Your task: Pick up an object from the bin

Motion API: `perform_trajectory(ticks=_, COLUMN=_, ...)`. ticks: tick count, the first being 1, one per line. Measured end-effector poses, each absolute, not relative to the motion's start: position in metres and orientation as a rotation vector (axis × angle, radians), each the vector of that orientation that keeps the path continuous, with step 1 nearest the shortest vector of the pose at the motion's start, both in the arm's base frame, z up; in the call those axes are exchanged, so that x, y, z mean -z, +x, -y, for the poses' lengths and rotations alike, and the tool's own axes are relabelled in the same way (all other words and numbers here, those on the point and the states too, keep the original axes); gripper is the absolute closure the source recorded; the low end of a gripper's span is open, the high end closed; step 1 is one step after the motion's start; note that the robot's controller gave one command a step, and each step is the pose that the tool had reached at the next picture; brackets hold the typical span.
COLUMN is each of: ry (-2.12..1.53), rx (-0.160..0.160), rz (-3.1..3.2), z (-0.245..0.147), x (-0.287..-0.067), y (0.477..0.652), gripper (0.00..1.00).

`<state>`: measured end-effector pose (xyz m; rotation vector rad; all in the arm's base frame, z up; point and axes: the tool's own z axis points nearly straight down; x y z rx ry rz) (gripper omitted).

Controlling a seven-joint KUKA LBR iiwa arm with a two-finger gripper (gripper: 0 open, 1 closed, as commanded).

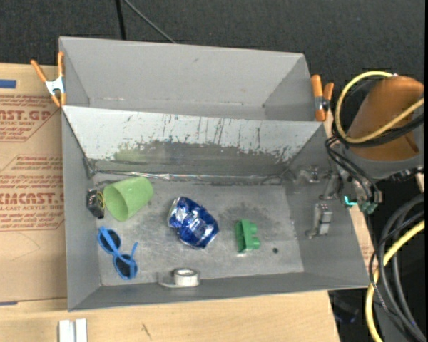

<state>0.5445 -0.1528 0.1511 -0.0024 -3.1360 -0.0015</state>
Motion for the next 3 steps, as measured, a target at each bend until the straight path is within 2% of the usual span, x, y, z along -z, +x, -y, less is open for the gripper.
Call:
perform_trajectory(ticks=1, ry=0.617, rx=0.008, rz=3.077, z=0.074, x=-0.067, y=0.537, gripper=0.0)
perform_trajectory(ticks=2, ry=1.452, rx=0.003, rz=2.787, z=0.037, x=-0.1, y=0.511, gripper=0.0)
perform_trajectory(ticks=3, ry=1.884, rx=0.001, rz=2.516, z=0.041, x=-0.12, y=0.505, gripper=0.0)
